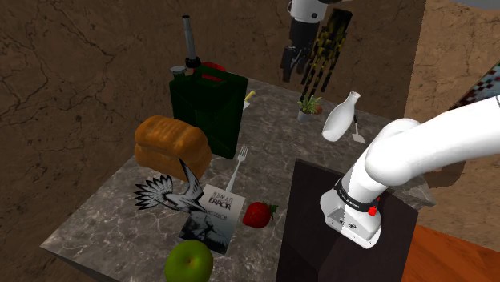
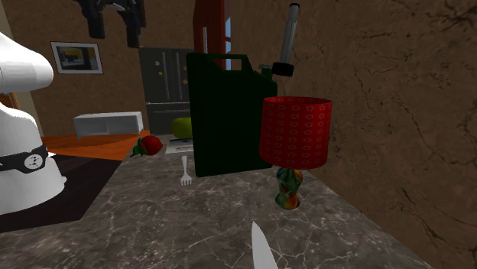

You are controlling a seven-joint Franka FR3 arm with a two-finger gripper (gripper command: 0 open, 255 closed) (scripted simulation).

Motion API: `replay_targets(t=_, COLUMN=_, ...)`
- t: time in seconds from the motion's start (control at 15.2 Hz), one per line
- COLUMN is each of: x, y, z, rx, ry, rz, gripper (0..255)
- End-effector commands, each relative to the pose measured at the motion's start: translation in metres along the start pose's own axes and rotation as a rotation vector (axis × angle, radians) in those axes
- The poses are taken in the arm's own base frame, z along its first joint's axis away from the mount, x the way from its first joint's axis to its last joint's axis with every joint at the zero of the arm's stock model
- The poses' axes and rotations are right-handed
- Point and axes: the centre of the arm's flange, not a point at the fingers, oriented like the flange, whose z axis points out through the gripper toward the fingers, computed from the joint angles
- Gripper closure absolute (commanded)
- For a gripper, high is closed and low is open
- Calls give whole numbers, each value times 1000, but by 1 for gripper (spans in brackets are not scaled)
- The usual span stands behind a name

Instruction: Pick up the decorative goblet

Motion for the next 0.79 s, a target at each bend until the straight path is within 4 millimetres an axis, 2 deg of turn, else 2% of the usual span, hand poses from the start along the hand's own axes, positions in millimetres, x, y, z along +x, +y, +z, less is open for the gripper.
replay_targets(t=0.0, x=25, y=-6, z=6, rx=4, ry=5, rz=1, gripper=0)
replay_targets(t=0.73, x=158, y=-45, z=34, rx=22, ry=27, rz=2, gripper=0)
